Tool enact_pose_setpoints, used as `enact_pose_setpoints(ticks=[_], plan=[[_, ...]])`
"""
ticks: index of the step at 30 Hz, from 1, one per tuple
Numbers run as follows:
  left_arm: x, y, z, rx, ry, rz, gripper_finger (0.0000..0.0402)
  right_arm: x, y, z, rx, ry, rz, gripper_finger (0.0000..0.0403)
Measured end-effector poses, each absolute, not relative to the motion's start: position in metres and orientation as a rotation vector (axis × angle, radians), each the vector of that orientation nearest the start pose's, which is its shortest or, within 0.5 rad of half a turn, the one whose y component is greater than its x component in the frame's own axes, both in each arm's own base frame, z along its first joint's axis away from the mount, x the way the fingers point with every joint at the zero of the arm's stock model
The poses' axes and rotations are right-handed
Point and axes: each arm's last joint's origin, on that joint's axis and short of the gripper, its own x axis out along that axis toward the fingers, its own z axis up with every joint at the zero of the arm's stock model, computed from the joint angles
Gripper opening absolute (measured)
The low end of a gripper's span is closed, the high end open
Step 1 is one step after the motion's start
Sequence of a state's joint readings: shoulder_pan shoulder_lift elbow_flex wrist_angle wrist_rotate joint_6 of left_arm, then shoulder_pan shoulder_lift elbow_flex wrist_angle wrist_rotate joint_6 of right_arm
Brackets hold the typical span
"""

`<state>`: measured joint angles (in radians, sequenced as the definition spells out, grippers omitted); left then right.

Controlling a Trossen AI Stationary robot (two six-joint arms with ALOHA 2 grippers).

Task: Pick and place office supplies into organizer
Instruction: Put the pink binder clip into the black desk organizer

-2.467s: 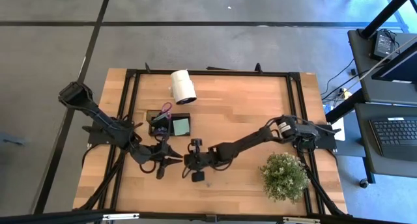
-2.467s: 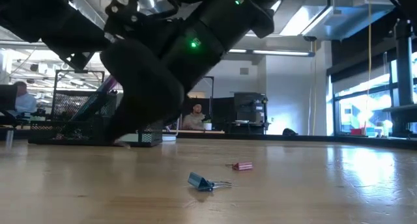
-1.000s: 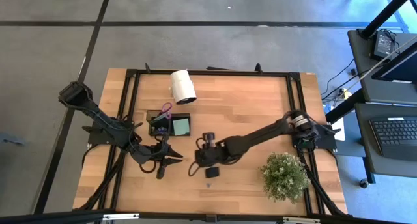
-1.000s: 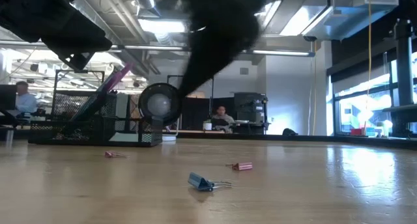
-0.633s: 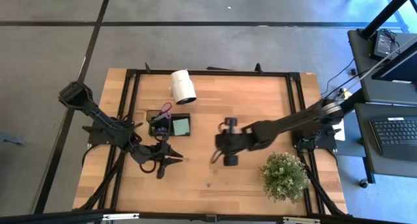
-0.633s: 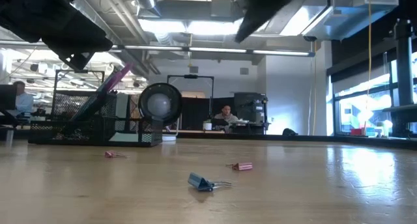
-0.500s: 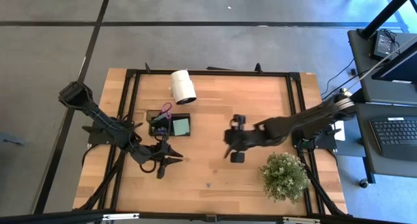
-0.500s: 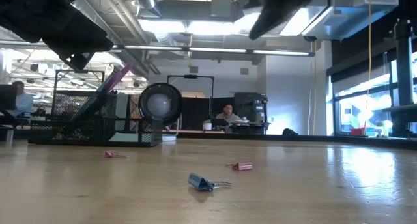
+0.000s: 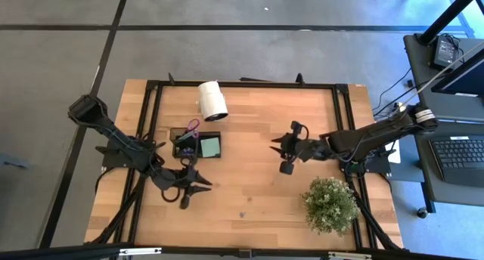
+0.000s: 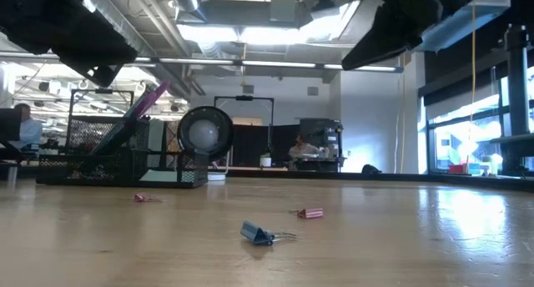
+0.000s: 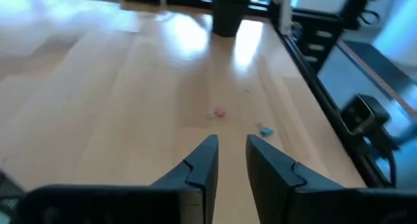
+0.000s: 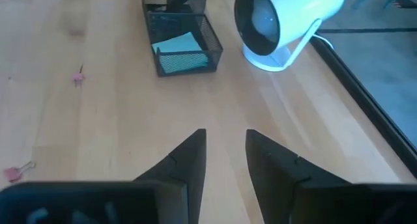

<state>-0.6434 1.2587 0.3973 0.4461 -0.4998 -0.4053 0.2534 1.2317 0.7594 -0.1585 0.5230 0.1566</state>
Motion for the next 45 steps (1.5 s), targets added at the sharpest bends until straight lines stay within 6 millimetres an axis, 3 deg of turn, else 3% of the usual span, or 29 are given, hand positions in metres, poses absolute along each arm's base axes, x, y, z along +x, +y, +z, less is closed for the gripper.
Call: enact_pose_setpoints(ticks=[7, 14, 24, 29, 36, 41, 45], plan=[[0.201, -0.122, 0.177, -0.165, 0.381, -0.153, 0.0111, 0.248, 0.048, 0.241, -0.057, 0.54, -0.315, 0.0113], [0.217, -0.109, 0.186, -0.119, 0.42, -0.132, 0.0151, 0.248, 0.048, 0.241, -0.057, 0.539, -0.315, 0.0113], [0.231, -0.106, 0.213, -0.082, 0.613, -0.104, 0.0151, 0.243, 0.029, 0.232, -0.072, 0.61, -0.393, 0.0113], [0.244, -0.112, 0.22, -0.051, 0.731, -0.113, 0.015, 0.227, 0.023, 0.222, -0.026, 0.498, -0.4, 0.0113], [0.282, -0.126, 0.21, -0.018, 1.039, -0.074, 0.015, 0.206, 0.02, 0.231, 0.066, 0.322, -0.393, 0.0113], [0.302, -0.133, 0.192, 0.011, 1.238, -0.009, 0.015, 0.204, 0.02, 0.236, 0.083, 0.297, -0.353, 0.0113], [0.315, -0.131, 0.179, -0.014, 1.296, 0.044, 0.015, 0.204, 0.022, 0.235, 0.089, 0.31, -0.305, 0.0113]])
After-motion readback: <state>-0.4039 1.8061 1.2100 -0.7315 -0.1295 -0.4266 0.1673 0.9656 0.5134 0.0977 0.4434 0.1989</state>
